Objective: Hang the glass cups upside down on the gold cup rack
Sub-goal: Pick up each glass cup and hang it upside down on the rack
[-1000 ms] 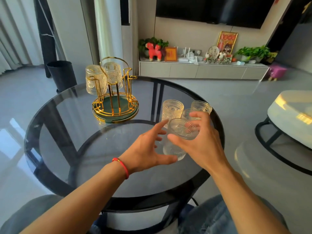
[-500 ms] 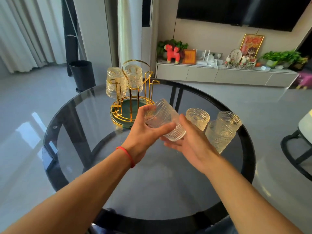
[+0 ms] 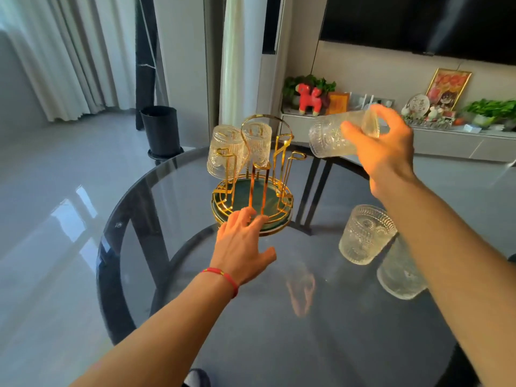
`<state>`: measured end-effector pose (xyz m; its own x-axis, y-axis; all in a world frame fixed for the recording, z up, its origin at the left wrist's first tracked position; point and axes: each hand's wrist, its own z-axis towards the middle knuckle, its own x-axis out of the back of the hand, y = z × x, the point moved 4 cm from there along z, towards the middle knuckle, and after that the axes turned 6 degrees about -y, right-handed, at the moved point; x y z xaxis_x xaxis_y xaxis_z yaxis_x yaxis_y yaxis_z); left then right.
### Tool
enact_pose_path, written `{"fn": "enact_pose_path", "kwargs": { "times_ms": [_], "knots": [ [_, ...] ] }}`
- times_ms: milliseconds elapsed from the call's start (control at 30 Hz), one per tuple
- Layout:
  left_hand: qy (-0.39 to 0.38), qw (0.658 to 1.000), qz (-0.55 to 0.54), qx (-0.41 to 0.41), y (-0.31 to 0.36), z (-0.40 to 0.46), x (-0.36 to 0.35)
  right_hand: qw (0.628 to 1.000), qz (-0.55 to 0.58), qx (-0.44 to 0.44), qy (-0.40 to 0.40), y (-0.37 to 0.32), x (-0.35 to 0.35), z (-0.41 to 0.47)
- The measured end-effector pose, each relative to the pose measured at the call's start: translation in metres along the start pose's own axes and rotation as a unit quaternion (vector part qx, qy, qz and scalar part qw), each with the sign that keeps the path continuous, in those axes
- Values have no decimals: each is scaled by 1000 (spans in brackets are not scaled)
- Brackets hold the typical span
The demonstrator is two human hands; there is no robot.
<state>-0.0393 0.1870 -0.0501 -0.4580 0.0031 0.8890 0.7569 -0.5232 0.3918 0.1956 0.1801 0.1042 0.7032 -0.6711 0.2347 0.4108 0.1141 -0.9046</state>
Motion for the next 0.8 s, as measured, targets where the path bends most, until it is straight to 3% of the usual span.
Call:
{"fn": "enact_pose_path", "kwargs": {
  "times_ms": [267,500,800],
  "knots": [
    [-5,999,32,13,0,-3,-6,976,-156,18,-149,-15,-64,77],
    [-4,999,44,31,2,-1,-9,903,-245,71,-346,-18,-90,86],
    [-6,999,34,43,5,-1,-7,838,-302,114,-440,1,-119,81]
  ]
}}
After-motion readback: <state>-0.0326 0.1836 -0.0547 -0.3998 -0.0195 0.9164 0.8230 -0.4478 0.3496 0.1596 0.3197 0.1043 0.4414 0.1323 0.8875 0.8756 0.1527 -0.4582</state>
